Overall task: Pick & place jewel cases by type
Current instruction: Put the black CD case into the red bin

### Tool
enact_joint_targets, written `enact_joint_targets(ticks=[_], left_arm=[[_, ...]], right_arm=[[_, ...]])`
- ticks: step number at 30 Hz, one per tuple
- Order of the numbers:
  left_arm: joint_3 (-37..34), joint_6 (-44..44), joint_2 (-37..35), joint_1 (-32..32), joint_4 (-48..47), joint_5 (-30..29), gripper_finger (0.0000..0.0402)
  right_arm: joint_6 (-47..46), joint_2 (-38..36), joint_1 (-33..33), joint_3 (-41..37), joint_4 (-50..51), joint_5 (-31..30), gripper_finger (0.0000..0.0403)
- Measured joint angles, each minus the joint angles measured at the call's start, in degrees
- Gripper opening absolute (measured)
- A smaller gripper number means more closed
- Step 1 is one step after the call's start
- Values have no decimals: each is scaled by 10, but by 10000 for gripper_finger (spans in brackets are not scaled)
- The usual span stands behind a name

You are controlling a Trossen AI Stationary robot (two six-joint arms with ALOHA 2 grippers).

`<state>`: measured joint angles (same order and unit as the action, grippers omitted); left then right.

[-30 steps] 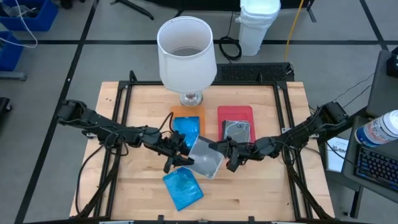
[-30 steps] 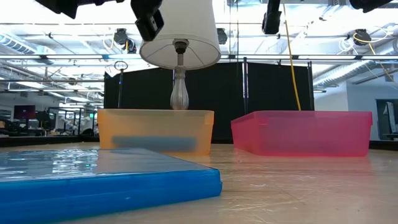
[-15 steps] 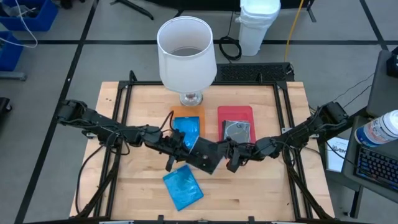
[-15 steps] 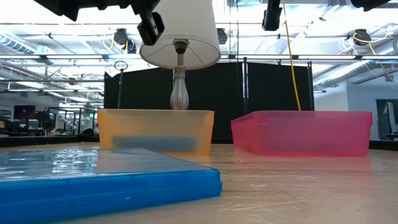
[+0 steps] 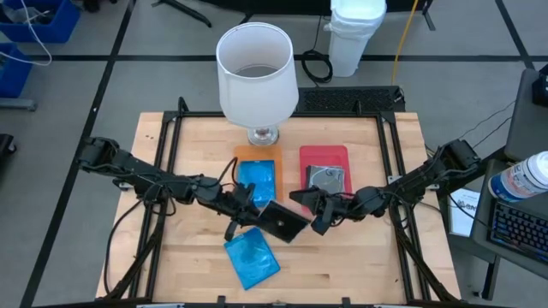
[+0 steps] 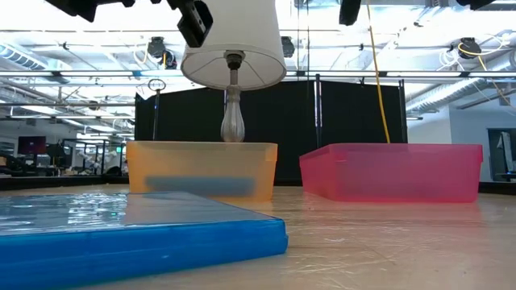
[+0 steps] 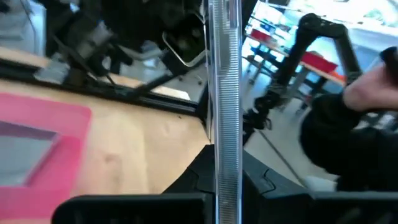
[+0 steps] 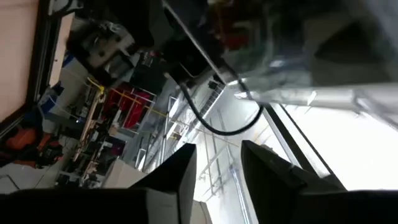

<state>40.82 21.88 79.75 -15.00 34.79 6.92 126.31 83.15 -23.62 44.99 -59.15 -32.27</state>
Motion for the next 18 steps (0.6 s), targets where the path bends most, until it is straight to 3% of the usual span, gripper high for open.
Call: enact_joint_targets(ticks=[7,11,14,18], left_arm=[[0,-78,0,-13,-1,-51,29],[0,-121,0,-22,25,-101,25],[0,-169,0,-30,49,-100,27],[0,-251,-5,-43,79,-124,37]], right_arm=[[-23,-29,-1,7,-71,5,137],[-97,-84,-14,7,-111,-2,139],[-234,-131,-39,7,-118,-43,137],[-492,-193,-76,7,-66,-125,136]])
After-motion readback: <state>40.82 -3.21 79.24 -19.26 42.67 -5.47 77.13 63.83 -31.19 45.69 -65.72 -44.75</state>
